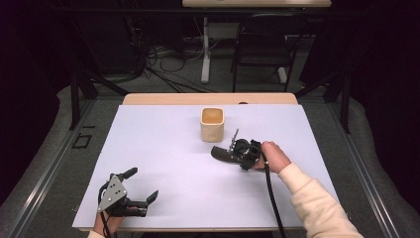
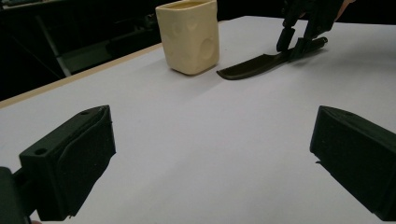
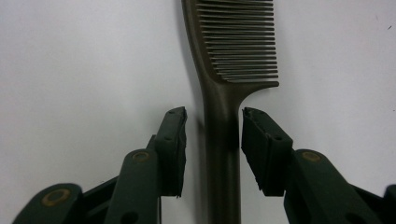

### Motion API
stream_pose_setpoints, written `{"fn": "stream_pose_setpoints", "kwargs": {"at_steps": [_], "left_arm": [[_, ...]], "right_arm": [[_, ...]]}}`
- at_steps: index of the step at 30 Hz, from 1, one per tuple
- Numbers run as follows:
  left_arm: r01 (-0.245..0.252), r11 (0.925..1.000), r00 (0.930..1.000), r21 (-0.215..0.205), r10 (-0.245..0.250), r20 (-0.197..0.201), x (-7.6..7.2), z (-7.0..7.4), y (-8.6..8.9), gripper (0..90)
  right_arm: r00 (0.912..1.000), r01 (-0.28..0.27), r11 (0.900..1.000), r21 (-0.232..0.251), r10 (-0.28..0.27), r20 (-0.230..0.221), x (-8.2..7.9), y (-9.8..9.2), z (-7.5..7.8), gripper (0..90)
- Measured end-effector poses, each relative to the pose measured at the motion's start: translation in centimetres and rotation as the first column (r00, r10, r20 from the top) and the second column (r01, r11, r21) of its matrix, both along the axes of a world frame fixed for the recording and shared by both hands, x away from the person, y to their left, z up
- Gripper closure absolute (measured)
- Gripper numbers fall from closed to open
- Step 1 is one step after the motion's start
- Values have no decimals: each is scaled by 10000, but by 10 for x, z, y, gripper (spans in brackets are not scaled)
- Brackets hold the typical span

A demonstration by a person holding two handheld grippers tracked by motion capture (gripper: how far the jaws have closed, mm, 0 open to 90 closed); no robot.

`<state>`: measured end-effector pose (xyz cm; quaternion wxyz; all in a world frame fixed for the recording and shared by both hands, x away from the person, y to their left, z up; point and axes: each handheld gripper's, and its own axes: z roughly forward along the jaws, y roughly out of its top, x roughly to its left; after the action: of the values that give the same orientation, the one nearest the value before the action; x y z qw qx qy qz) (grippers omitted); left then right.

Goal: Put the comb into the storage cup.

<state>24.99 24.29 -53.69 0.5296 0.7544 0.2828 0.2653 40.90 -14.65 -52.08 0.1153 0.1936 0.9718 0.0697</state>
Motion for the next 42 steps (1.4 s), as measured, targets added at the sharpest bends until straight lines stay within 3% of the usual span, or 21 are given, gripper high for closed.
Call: {"fn": "stream_pose_setpoints", "kwargs": {"at_steps": [3, 4, 8, 12, 15, 17, 18, 24, 30, 42], "left_arm": [[55, 10000, 10000, 17, -55, 20, 0, 0, 0, 1], [42, 10000, 10000, 9, -42, 12, 0, 0, 0, 0], [36, 10000, 10000, -6, -36, 5, 0, 0, 0, 0], [61, 10000, 10000, -55, -61, -7, 0, 0, 0, 1], [40, 9999, 10000, -148, -40, -31, 1, 0, 1, 1], [51, 9999, 10000, -139, -52, -36, 1, 0, 1, 1], [45, 9999, 10000, -158, -46, -54, 0, 0, 0, 0], [46, 9999, 10000, -133, -46, -35, 1, 0, 1, 1], [81, 9999, 10000, -92, -82, -39, 1, 0, 0, 0], [73, 10000, 10000, -46, -73, -21, 0, 0, 0, 1]], "right_arm": [[9998, -35, 9990, -451, 25, -222, 2, 3, 2, 624], [10000, -9, 9996, -293, 7, -76, 3, 3, -1, 631], [9998, -102, 9990, -444, 96, -146, 6, 5, -3, 642], [9993, 34, 9974, -725, -61, -376, 8, 9, -2, 647], [9990, 137, 9976, -678, -164, -404, 10, 10, -5, 656], [9985, -86, 9958, -914, 37, -539, 13, 11, -5, 660], [9985, 172, 9970, -756, -211, -508, 12, 11, -6, 668], [9980, 286, 9961, -829, -331, -531, 13, 12, -6, 703], [9987, 237, 9955, -920, -277, -421, 12, 11, -4, 709], [9993, 265, 9980, -574, -280, -248, 7, 5, 5, 710]]}}
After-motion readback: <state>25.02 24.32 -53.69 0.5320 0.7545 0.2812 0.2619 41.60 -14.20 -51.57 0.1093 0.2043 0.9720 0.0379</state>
